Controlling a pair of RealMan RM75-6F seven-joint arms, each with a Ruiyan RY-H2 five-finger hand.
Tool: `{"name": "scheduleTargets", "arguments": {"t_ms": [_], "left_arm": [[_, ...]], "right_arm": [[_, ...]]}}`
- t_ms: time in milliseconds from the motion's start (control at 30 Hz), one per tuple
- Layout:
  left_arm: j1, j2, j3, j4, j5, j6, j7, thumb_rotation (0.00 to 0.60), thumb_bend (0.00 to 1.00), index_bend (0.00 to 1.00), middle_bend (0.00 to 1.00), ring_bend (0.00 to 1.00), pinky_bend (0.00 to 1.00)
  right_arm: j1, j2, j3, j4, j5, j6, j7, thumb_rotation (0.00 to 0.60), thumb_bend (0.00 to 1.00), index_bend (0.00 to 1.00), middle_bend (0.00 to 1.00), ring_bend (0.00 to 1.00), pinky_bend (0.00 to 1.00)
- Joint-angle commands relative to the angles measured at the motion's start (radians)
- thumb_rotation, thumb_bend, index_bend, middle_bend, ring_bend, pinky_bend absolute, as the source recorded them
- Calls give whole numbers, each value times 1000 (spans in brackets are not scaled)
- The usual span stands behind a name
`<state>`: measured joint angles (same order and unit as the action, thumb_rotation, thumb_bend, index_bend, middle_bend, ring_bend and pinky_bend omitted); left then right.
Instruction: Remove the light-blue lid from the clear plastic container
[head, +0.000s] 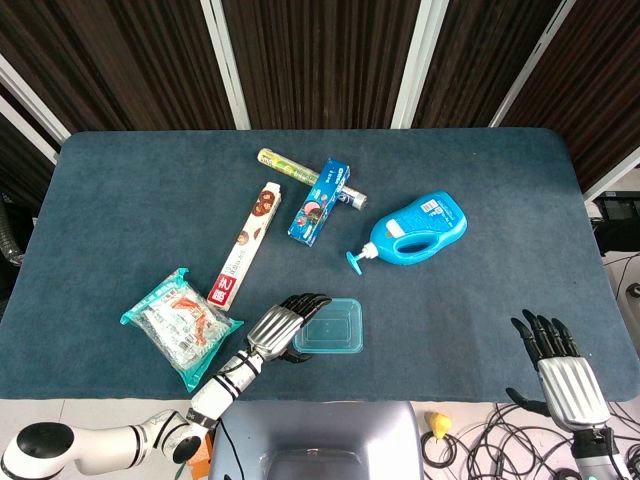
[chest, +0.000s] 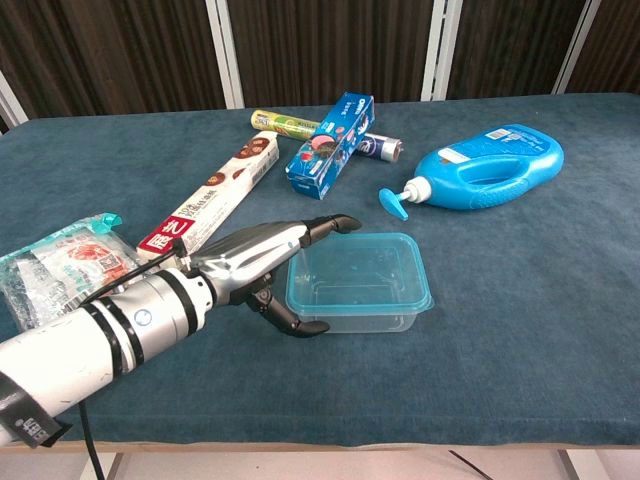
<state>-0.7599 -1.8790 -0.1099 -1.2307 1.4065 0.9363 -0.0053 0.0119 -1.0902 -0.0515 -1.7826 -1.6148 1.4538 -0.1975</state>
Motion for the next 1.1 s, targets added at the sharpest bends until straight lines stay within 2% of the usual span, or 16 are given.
{"name": "scheduleTargets", "arguments": {"t_ms": [33, 200, 333, 500, 600, 767, 1100], "left_arm": [[2, -5, 8, 1, 10, 9, 6, 600, 248, 125, 197, 167, 208], [-1, -15, 9, 10, 13, 10, 21, 600, 250, 135, 207, 177, 213], [0, -20, 9, 18, 16, 16, 26, 600, 253, 149, 221, 190, 219], [2, -14, 13, 13, 17, 15, 29, 600, 258, 153, 227, 193, 223], [3, -13, 13, 14, 15, 14, 30, 600, 257, 154, 228, 195, 224], [4, -11, 16, 17, 16, 12, 27, 600, 257, 154, 229, 196, 225], [10, -3, 22, 12, 23, 20, 22, 600, 258, 159, 231, 198, 227]], "right_arm": [[4, -5, 1, 2, -6, -2, -2, 600, 27, 0, 0, 0, 0], [43, -61, 18, 18, -63, -17, -25, 600, 31, 0, 0, 0, 0], [155, -163, 57, 73, -139, -115, -76, 600, 52, 28, 0, 0, 0], [301, -318, 102, 176, -149, -284, -105, 600, 109, 240, 0, 0, 0], [356, -397, 115, 245, -154, -327, -99, 600, 147, 346, 0, 0, 0], [407, -506, 117, 352, -162, -325, -51, 600, 198, 469, 0, 0, 0], [435, -575, 96, 400, -159, -289, -29, 600, 199, 492, 12, 0, 0]]}}
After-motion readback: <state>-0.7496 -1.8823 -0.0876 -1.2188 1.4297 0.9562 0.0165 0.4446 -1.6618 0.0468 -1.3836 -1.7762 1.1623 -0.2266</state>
